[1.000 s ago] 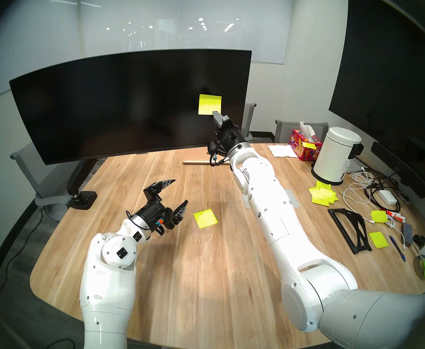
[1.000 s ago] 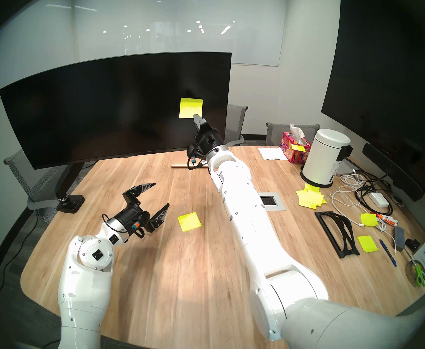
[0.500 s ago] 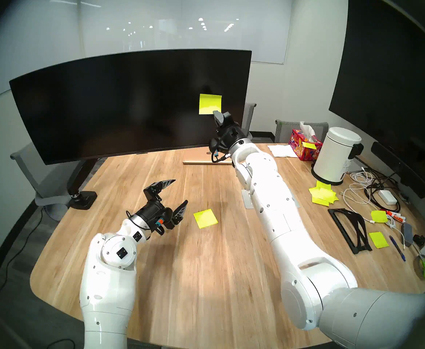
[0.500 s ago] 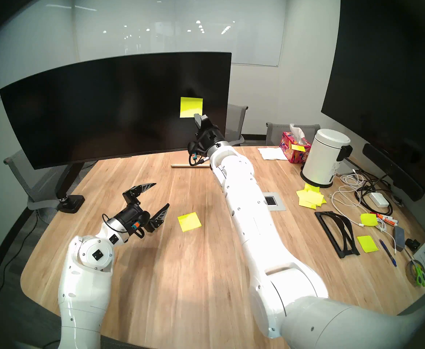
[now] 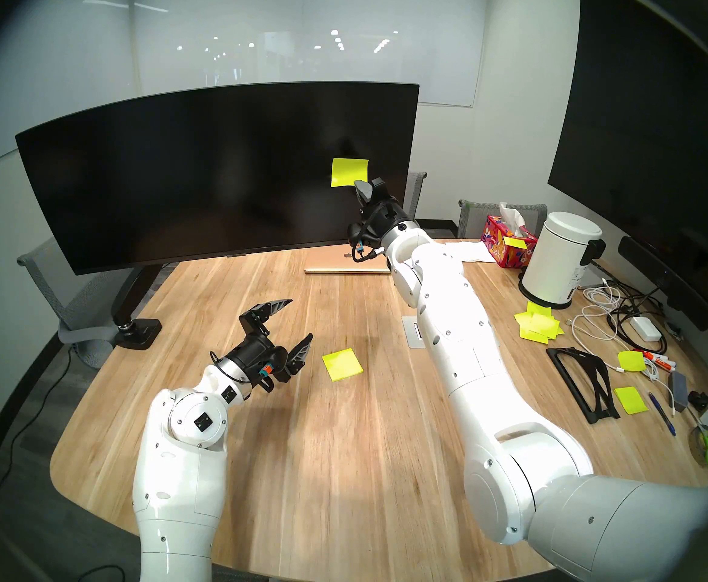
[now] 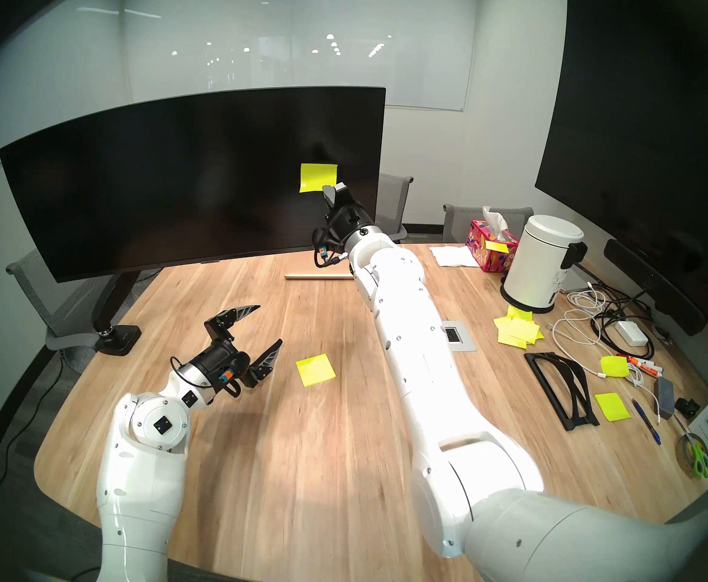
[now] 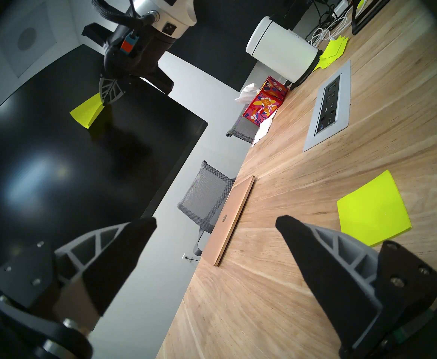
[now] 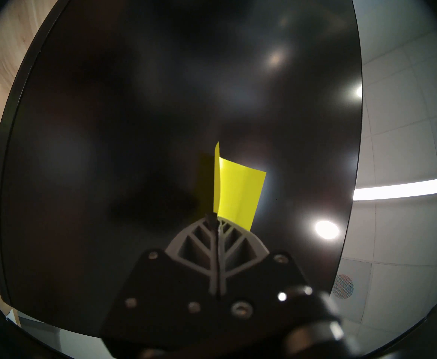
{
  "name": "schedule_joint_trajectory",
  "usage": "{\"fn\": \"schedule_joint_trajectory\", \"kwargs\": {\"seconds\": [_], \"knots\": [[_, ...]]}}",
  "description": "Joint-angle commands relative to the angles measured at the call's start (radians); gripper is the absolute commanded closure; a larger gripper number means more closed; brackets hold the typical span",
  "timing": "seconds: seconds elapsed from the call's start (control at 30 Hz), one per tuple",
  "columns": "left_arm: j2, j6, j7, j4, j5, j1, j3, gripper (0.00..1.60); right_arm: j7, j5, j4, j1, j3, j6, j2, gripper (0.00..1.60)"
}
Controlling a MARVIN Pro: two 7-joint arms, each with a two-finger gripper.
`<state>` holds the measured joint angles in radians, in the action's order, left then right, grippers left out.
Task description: Peel one sticky note off the pad and stick it onto the monitor, then press it flat
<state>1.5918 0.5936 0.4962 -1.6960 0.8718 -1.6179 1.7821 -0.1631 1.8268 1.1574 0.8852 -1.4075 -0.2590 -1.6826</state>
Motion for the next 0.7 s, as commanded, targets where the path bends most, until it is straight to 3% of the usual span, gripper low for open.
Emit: {"fn": "schedule_joint_trajectory", "kwargs": {"seconds": [0.0, 0.67], "knots": [[0.0, 0.001, -0.005, -0.018, 0.001, 0.006, 0.002, 0.0, -0.002, -0.015, 0.031, -0.017, -0.005, -0.001, -0.02, 1.6], [0.0, 0.001, -0.005, -0.018, 0.001, 0.006, 0.002, 0.0, -0.027, -0.007, 0.062, -0.013, -0.016, 0.01, -0.03, 1.6]]}}
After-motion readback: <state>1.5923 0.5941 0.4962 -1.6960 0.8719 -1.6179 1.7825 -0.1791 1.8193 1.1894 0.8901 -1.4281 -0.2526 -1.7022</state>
